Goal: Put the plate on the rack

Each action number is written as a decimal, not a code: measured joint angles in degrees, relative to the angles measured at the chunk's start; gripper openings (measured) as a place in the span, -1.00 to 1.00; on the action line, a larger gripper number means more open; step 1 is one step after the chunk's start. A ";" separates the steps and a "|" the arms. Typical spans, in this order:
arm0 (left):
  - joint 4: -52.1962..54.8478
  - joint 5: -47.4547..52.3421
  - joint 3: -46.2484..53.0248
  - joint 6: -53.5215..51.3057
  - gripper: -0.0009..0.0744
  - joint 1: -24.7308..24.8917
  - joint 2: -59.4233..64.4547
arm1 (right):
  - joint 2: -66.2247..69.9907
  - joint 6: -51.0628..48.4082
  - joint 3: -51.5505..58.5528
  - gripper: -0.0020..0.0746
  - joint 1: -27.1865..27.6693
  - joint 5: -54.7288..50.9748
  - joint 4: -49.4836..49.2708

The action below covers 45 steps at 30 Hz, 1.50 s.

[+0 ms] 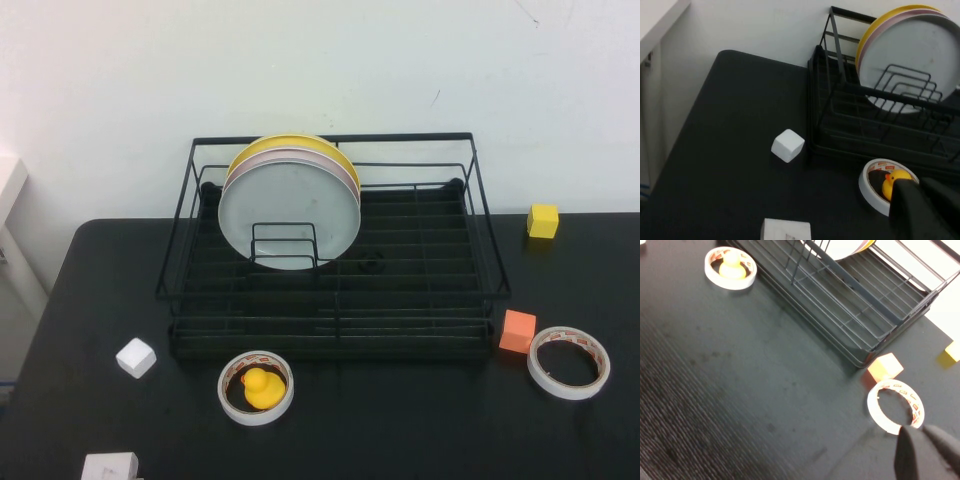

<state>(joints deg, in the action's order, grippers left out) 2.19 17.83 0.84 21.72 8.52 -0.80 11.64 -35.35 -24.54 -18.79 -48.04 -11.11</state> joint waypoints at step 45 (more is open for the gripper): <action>-6.35 0.42 0.00 -18.93 -0.98 0.00 0.00 | 0.00 0.00 0.00 -0.95 0.00 0.00 -0.12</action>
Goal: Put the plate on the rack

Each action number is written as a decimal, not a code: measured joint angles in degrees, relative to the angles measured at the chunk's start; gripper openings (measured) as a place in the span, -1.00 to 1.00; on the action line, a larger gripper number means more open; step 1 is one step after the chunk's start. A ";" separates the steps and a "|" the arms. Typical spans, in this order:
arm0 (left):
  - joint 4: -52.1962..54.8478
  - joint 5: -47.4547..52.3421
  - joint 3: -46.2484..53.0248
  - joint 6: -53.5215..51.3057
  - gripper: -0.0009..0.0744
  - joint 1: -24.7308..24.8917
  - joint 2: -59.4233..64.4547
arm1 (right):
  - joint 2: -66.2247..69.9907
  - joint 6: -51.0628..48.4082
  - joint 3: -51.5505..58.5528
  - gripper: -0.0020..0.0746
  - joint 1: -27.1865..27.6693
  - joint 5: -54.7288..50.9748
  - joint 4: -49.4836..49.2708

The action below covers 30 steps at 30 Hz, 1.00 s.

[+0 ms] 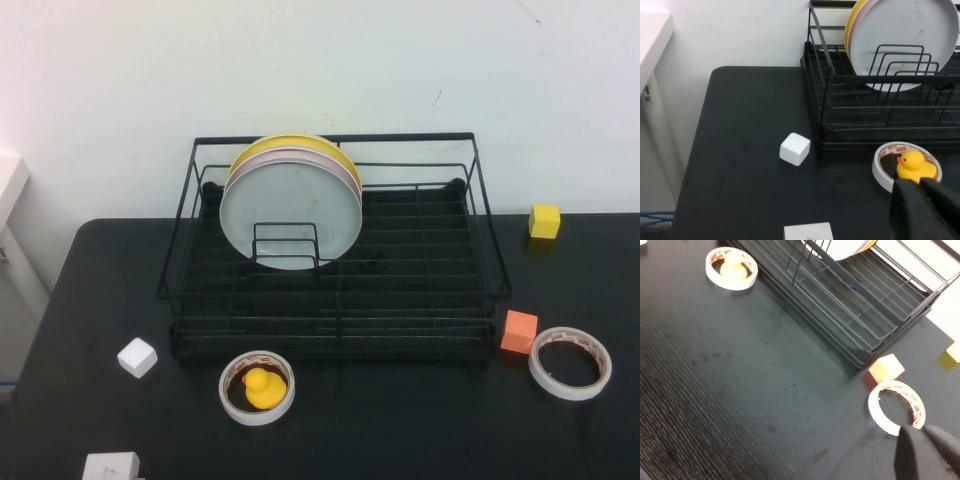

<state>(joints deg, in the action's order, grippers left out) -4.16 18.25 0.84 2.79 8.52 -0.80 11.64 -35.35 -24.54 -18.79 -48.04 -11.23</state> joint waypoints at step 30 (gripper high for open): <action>0.00 0.22 0.00 -1.00 -0.98 0.00 0.00 | -12.32 -3.57 25.43 -0.95 18.25 26.62 -4.62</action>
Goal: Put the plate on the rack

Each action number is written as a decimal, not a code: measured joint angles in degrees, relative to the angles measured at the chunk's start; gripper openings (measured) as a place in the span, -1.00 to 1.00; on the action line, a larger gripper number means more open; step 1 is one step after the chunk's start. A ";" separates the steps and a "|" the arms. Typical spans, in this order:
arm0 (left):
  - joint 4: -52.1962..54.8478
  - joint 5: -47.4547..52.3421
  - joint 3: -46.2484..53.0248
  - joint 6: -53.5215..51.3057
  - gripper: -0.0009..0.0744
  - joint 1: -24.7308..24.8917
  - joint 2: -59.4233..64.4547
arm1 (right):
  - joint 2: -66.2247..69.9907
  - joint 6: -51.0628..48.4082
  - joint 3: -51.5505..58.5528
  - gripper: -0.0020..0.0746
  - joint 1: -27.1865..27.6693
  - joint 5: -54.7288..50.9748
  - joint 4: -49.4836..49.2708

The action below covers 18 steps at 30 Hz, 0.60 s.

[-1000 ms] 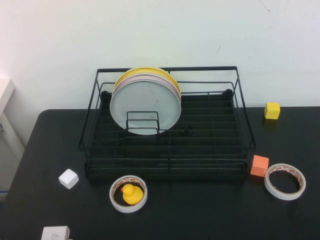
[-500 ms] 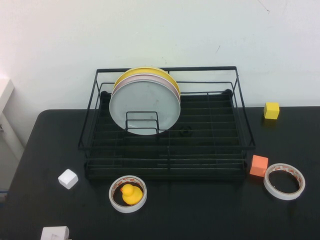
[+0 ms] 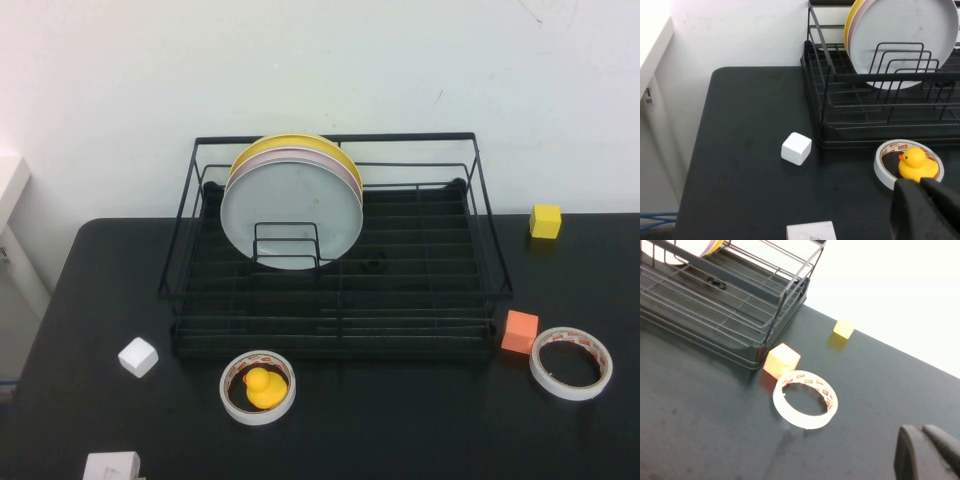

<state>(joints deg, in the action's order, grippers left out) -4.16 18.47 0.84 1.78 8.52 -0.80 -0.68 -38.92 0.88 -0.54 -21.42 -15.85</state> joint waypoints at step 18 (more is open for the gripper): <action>0.00 0.00 0.00 -0.23 -0.98 0.00 0.00 | 0.00 26.26 0.10 -0.95 0.00 0.99 11.89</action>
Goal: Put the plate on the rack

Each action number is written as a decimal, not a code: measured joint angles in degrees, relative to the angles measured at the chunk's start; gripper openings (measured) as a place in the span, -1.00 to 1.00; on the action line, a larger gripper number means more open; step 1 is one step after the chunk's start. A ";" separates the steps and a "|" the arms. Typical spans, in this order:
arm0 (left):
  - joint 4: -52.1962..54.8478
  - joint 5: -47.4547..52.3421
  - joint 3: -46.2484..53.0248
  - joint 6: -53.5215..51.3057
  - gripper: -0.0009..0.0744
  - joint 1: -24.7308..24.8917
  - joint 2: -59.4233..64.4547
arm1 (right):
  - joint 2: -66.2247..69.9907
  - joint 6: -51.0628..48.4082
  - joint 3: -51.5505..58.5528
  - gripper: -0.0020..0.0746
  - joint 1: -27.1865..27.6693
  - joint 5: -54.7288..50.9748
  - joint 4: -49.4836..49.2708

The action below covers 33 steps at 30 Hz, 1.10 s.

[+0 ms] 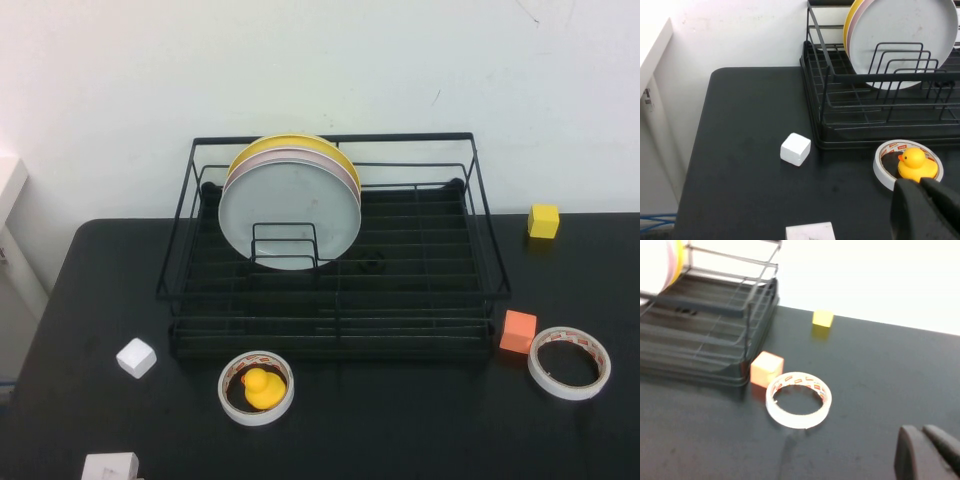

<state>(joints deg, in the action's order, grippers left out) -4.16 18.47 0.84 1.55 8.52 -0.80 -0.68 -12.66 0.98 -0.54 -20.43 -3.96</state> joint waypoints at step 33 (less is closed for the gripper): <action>0.00 0.00 0.00 -0.10 -0.98 0.00 0.00 | 0.00 6.92 0.00 -0.95 0.00 0.20 7.63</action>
<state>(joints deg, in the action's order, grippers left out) -4.16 18.47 0.84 1.45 8.52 -0.80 -0.68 -5.74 0.98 -0.54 -20.24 3.67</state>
